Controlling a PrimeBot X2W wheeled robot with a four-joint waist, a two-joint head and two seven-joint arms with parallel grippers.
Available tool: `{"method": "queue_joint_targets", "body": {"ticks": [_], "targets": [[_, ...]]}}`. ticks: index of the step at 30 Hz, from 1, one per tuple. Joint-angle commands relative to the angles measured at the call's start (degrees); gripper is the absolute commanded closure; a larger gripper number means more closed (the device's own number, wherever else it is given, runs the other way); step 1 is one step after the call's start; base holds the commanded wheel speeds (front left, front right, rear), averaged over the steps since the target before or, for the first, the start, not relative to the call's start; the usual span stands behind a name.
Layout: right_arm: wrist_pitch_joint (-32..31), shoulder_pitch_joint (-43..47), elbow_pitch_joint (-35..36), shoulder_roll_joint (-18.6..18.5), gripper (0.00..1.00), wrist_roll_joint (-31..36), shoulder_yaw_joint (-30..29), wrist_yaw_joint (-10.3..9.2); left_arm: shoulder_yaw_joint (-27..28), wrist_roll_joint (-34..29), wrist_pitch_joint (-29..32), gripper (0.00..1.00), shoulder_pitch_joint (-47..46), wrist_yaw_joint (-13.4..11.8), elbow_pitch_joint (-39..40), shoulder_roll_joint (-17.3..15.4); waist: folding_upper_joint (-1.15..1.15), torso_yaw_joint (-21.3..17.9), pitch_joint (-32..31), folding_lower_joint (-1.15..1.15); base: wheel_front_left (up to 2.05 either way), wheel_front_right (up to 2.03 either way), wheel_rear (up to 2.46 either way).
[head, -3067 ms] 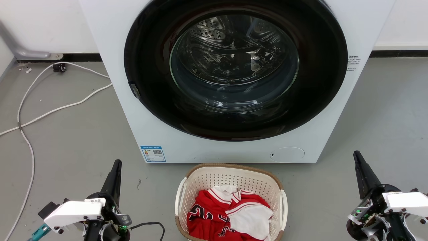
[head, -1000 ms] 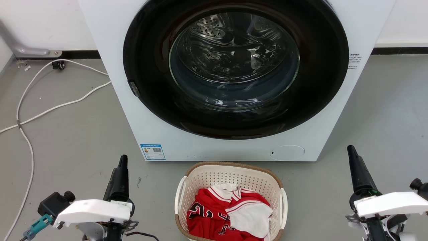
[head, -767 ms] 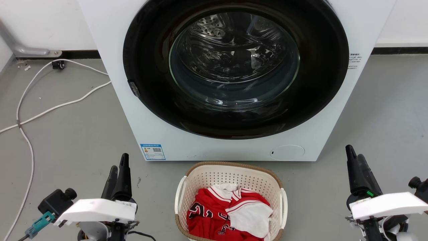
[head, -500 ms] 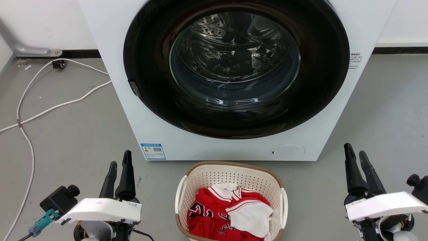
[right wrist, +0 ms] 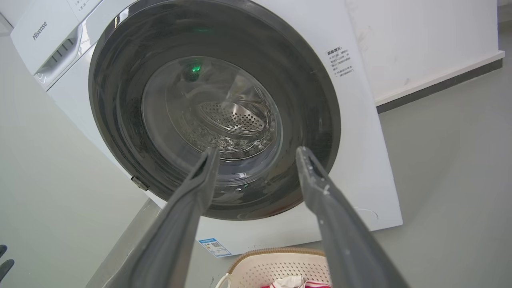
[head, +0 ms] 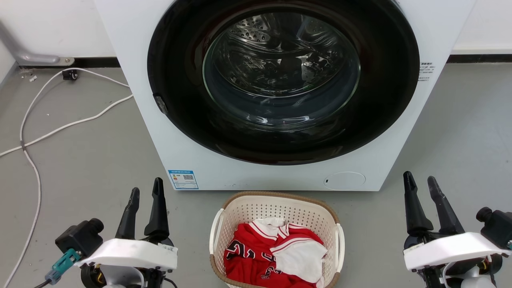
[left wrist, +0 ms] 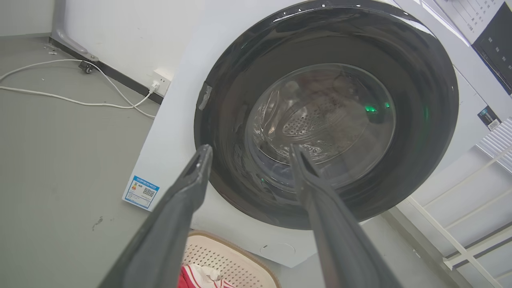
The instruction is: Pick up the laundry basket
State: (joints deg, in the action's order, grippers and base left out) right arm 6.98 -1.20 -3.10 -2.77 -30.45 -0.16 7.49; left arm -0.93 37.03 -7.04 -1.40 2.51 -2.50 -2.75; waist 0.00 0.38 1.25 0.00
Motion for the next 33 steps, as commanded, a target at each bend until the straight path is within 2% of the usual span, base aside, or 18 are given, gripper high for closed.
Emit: {"method": "queue_joint_targets", "body": {"ticks": [1, 33], "targets": [[0.40, -0.12, 1.05, -0.18, 0.00, 1.42, 0.09, 0.00, -0.08, -1.36, -0.40, 0.00, 0.04, -0.07, 0.98, -0.15, 0.00, 0.01, 0.01, 0.00, 0.00, 0.00, 0.00], [5.19, 2.18, 2.56, -0.16, 0.00, 23.86, 0.40, 0.00, -1.55, -19.94, -5.14, 0.00, 2.09, -2.33, 1.63, -0.17, 0.00, 0.14, 0.38, 0.00, 0.00, 0.00, 0.00]]}}
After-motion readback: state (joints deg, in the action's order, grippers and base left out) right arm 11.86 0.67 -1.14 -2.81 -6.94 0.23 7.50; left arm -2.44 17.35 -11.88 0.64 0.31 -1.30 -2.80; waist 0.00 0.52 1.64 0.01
